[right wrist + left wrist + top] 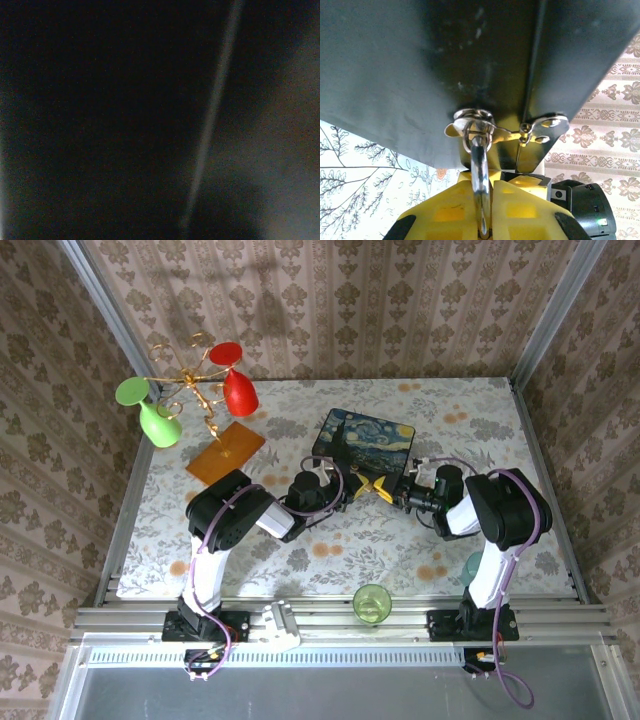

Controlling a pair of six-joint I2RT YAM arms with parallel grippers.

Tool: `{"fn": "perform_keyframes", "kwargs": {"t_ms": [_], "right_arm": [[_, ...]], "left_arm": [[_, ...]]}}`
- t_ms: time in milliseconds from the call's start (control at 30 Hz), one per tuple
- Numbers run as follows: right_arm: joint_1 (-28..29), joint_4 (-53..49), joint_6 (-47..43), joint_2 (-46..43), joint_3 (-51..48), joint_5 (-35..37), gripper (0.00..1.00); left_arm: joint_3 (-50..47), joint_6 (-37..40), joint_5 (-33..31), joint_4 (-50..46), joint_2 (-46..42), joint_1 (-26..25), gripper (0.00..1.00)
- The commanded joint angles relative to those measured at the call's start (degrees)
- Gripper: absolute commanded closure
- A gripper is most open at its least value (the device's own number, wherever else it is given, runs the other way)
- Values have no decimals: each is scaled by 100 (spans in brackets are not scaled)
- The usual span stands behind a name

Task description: Unlock the padlock with the key

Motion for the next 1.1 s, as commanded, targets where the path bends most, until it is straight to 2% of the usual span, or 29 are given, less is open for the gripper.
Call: {"fn": "perform_keyframes", "kwargs": {"t_ms": [0,200,367,533,1067], "right_arm": [[-115,248,5,0,-110,-40,80],[-156,220,-22,-106,-178,-112,86],[-148,222,-23,-76,-173,-147,86],[-147,357,46,-16,-207,-129,92],[108,470,105,94,-243,211,93]], "left_arm": [[47,110,221,509,26,-64,100],[93,101,220,512,62,-63,100],[172,89,229,513,97,-91,100],[157,66,220,502,110,-98,100],[164,35,28,513,149,-294,100]]}}
